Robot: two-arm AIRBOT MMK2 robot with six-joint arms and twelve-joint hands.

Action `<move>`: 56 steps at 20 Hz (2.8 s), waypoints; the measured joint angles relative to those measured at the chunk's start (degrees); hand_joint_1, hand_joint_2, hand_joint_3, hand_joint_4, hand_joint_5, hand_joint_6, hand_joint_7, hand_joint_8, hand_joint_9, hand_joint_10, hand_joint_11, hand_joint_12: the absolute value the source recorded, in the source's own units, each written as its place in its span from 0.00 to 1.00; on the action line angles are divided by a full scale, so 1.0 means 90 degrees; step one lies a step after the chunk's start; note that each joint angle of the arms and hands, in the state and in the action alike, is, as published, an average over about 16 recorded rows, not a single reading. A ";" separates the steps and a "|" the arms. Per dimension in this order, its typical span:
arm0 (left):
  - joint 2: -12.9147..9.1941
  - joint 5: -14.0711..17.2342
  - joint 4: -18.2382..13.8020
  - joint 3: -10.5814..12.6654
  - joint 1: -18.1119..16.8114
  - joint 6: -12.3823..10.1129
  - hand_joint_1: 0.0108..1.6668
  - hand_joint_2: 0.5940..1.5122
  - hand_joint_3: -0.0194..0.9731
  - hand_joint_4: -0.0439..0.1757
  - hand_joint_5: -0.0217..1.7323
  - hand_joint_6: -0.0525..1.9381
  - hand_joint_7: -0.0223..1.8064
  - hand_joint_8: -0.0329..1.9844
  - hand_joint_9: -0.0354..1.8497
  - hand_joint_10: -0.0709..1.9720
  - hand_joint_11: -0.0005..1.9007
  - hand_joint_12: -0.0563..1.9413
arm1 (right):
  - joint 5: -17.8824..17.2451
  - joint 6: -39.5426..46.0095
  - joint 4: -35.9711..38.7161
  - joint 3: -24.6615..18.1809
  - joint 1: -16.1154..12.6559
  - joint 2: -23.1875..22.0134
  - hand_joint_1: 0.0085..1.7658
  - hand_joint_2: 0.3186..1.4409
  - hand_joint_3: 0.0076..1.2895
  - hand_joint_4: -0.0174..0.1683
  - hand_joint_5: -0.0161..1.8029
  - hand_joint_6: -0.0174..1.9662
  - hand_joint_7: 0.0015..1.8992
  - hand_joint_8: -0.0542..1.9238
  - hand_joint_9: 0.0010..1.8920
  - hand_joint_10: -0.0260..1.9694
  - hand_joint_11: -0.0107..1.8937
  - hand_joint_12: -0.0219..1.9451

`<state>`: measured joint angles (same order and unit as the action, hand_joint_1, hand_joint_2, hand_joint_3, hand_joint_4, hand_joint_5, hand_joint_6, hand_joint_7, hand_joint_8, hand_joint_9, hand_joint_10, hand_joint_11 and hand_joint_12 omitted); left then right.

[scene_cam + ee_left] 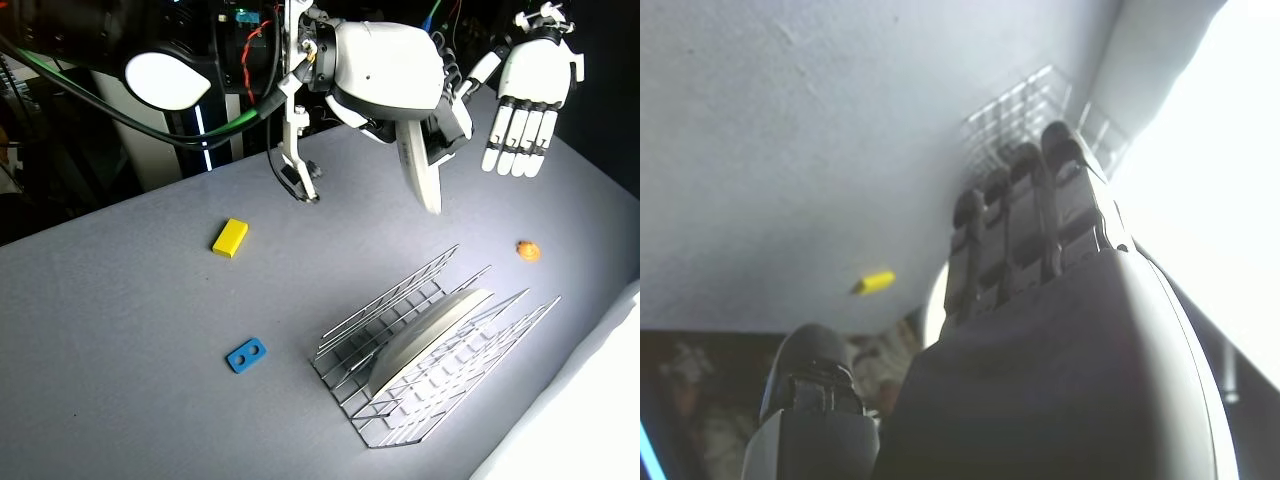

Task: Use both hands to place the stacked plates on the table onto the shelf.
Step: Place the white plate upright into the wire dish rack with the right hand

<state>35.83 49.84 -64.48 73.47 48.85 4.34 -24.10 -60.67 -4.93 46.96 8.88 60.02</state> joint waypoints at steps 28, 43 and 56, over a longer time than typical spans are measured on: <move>-0.0510 0.3502 -0.1594 -0.0672 -0.2242 0.0388 0.00 0.60 0.02 0.22 0.08 0.03 0.07 0.02 0.06 0.04 0.01 0.12 | 0.0522 0.1530 -0.0864 0.1447 0.0043 0.0034 0.69 0.62 0.00 0.05 0.54 0.45 0.58 0.42 0.57 0.39 0.41 0.72; -0.0624 0.3797 -0.2465 -0.0776 -0.3159 -0.0072 0.00 0.59 0.02 0.22 0.10 0.03 0.08 0.02 0.07 0.04 0.02 0.11 | 0.0278 0.1571 -0.0995 0.2188 0.0693 0.0632 0.69 0.62 0.00 0.05 0.53 0.44 0.58 0.43 0.57 0.39 0.42 0.71; -0.0631 0.3619 -0.2562 -0.1061 -0.3047 -0.0050 0.01 0.59 0.02 0.22 0.08 0.03 0.07 0.02 0.06 0.04 0.01 0.09 | 0.0248 0.1574 -0.1021 0.2308 0.0930 0.0699 0.68 0.64 0.00 0.05 0.47 0.48 0.54 0.29 0.53 0.27 0.39 0.65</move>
<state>30.15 82.40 -87.53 63.91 21.43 3.89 -21.86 -46.50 -14.12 67.73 17.25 66.31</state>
